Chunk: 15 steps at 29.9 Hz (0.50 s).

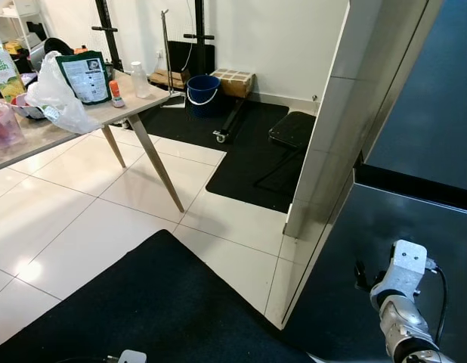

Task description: Restocking fridge

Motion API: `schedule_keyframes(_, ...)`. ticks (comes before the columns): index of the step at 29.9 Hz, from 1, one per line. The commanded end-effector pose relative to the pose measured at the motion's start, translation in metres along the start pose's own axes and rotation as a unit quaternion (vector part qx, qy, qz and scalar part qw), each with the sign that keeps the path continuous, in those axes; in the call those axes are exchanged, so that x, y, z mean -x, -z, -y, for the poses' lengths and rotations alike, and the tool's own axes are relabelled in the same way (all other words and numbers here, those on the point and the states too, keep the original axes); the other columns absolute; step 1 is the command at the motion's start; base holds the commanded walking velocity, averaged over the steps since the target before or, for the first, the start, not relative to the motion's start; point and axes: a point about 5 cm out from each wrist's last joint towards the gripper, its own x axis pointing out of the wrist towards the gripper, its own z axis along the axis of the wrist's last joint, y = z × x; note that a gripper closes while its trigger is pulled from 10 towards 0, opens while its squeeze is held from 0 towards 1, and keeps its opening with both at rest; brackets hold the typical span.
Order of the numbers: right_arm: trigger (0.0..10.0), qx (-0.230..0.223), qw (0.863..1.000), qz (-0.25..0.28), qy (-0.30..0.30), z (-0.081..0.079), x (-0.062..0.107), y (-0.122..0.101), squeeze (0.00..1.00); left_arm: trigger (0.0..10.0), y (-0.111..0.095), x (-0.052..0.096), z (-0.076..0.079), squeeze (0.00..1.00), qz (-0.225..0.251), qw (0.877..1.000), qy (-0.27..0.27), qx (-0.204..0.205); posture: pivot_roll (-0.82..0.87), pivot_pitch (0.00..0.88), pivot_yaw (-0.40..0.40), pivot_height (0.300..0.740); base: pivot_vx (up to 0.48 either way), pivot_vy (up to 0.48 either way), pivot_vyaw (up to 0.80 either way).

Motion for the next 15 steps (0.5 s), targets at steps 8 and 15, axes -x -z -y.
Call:
schedule_keyframes(8,10.0,0.064,0.98,-0.189,0.0,0.012,0.044,0.097,0.0,10.0,0.006,-0.001,0.007,0.0,-0.011,1.0,0.011,-0.002,0.08,0.0,-0.013,0.74,0.0,0.0,0.0)
schedule_keyframes(15,10.0,0.097,0.962,-0.254,-0.021,0.011,0.068,0.132,0.0,10.0,0.005,-0.001,0.006,0.0,-0.011,1.0,0.01,-0.006,0.08,0.0,-0.009,0.74,0.0,0.0,0.0)
